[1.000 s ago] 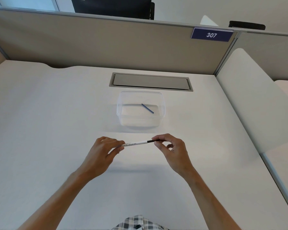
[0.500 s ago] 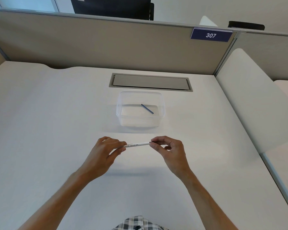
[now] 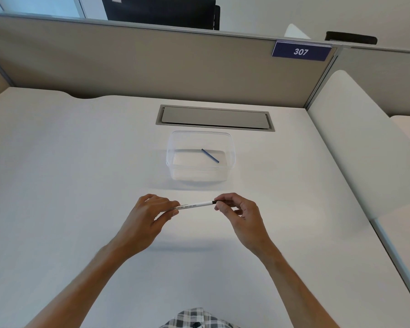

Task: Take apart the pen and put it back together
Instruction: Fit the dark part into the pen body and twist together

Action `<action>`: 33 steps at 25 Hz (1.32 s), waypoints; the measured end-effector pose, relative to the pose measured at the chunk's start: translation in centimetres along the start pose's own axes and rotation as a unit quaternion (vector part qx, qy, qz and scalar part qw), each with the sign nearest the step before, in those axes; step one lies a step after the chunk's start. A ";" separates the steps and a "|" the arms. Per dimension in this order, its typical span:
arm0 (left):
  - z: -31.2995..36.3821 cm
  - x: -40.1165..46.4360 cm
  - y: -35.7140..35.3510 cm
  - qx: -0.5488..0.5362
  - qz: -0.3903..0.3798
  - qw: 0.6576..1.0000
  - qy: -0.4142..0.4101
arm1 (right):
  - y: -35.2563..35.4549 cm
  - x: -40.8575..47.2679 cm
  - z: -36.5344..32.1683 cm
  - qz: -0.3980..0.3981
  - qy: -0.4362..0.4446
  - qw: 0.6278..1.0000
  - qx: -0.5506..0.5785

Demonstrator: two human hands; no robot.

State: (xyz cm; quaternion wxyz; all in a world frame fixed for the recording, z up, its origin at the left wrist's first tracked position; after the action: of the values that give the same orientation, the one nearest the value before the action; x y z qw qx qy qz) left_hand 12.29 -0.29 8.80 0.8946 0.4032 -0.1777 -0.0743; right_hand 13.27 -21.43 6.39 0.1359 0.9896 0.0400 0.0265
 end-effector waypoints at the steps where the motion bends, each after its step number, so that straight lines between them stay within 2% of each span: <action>1: 0.2 0.0 0.1 0.002 0.002 1.000 -0.004 | -0.2 0.0 0.0 -0.006 -0.002 1.000 -0.005; 13: 1.6 0.3 0.7 0.017 0.016 0.999 -0.030 | -0.4 0.4 -0.2 0.014 -0.020 1.000 -0.020; 17: 1.0 0.5 0.8 0.012 0.021 0.999 -0.022 | -0.1 0.5 -1.4 -0.003 0.001 1.000 -0.005; 23: 0.7 0.4 1.0 0.013 0.024 0.999 -0.020 | -0.2 0.2 -1.9 -0.035 0.034 0.997 -0.062; 33: 1.9 0.7 1.3 0.042 0.031 0.997 -0.053 | -0.5 0.5 -1.7 -0.027 0.016 0.998 -0.050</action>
State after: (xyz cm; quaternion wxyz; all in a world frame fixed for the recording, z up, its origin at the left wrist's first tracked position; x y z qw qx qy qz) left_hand 12.16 -0.99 11.11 0.8682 0.4298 -0.2404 -0.0601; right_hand 13.59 -20.48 7.87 0.1850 0.9795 0.0679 0.0410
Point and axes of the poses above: each hand's wrist, its own x-axis towards the middle knuckle, its own y-axis out of the back of the hand, z = x × y, the point moved 10 cm from there along x, towards the middle knuckle, and after that the axes turned 3 degrees about y, right-handed, at the moved point
